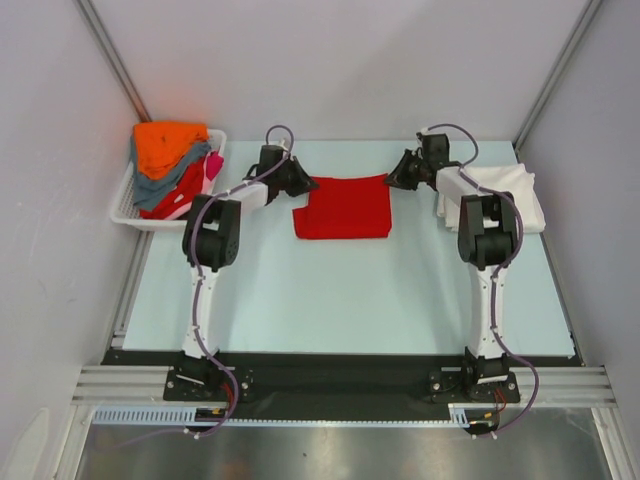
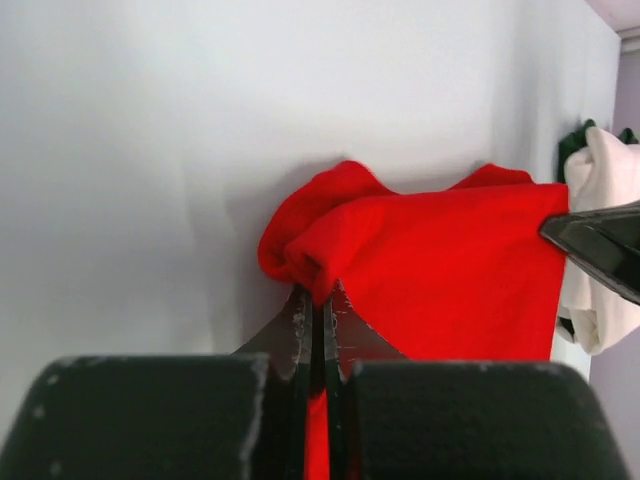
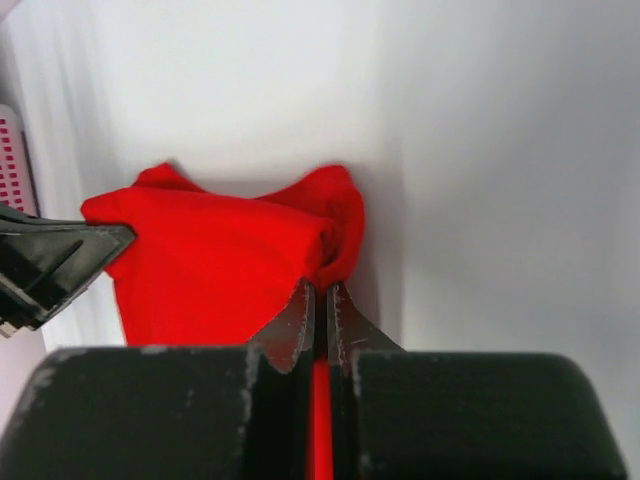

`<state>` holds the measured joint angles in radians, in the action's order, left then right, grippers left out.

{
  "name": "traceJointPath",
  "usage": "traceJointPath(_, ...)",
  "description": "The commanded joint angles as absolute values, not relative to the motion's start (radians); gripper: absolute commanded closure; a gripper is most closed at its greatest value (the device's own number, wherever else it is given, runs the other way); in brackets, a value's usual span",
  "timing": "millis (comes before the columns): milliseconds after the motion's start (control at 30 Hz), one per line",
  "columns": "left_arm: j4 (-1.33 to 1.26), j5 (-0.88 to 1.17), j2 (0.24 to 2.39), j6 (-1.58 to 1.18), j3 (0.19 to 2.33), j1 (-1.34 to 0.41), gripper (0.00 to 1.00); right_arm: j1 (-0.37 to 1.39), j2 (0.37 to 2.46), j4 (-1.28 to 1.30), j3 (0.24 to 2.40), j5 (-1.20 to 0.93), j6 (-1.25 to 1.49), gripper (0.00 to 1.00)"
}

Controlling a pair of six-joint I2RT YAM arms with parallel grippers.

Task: Fold and stack the t-shirts
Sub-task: Neatly place the folded tshirt to the corner

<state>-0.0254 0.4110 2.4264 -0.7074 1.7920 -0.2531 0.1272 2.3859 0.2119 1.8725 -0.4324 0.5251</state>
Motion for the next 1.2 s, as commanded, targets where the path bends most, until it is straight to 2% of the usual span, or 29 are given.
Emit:
traceJointPath(0,-0.158,0.411,2.268,-0.73,1.75,-0.314,1.0,0.124,2.18,0.179,1.818,-0.416,0.492,1.0)
traceJointPath(200,-0.208,0.387,2.146,-0.768,1.738,-0.429,1.0,0.057,1.976,0.19,1.666,-0.39,0.528,1.0)
traceJointPath(300,-0.215,0.387,2.108,-0.791,1.767,-0.501,1.0,0.008,1.852,0.302,1.654,-0.284,0.519,1.0)
traceJointPath(567,-0.225,0.321,2.066,-0.807,1.867,-0.733,1.0,-0.262,1.562,0.394,1.556,-0.31,0.529,1.0)
traceJointPath(667,-0.238,0.302,2.082,-0.807,1.923,-0.79,1.0,-0.354,1.516,0.411,1.542,-0.311,0.525,1.0)
traceJointPath(833,-0.317,0.302,2.265,-0.87,2.104,-0.828,1.0,-0.498,1.488,0.433,1.517,-0.305,0.517,1.0)
traceJointPath(1000,-0.379,0.296,2.543,-0.933,2.455,-0.848,1.0,-0.56,1.52,0.42,1.496,-0.304,0.509,1.0)
traceJointPath(1167,-0.586,0.19,2.686,-1.002,2.453,-0.848,1.0,-0.563,1.623,0.397,1.537,-0.313,0.515,1.0)
